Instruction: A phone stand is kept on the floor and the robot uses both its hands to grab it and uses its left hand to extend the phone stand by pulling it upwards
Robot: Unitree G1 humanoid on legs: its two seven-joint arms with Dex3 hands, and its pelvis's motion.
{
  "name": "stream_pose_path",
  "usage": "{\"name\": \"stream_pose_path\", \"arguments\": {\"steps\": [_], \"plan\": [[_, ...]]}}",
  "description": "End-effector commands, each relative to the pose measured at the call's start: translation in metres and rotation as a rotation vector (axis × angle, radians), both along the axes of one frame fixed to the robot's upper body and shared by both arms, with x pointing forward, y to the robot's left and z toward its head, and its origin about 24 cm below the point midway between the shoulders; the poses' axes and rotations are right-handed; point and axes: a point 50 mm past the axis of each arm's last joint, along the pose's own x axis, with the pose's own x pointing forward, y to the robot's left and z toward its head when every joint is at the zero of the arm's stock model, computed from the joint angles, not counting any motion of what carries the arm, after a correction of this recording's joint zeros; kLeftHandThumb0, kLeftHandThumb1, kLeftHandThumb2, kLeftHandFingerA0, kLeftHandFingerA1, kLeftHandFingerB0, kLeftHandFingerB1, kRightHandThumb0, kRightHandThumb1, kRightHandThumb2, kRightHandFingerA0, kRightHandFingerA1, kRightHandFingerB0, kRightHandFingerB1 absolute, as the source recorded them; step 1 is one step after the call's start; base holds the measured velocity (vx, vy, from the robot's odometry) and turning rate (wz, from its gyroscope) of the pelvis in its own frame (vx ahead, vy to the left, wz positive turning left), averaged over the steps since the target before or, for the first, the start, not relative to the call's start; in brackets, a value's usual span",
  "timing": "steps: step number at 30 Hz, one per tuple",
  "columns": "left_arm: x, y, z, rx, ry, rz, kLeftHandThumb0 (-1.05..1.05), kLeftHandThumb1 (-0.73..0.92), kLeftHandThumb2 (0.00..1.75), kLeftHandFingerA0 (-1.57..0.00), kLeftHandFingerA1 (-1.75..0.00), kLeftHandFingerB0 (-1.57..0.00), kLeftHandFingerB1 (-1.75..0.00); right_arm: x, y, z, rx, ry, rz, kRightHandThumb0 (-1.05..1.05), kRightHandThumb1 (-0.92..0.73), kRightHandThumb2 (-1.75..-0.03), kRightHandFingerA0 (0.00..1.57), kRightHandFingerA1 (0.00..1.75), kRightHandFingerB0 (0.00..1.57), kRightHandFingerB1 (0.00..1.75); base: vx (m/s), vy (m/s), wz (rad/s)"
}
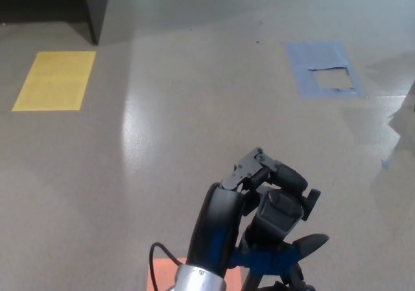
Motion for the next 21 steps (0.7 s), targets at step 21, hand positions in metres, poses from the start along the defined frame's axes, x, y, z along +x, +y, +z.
{"name": "stream_pose_path", "arguments": {"steps": [21], "plan": [[-0.013, -0.065, 0.162, -0.45, -0.342, -0.112, -0.06, 0.63, 0.68, -1.03, -1.75, -0.73, -1.75, -0.021, -0.004, -0.013, 0.115, 0.008, -0.05, -0.83, -0.6, -0.59, 1.46, 1.21, 1.45, 1.15, 0.0, 0.0, 0.0]]}}
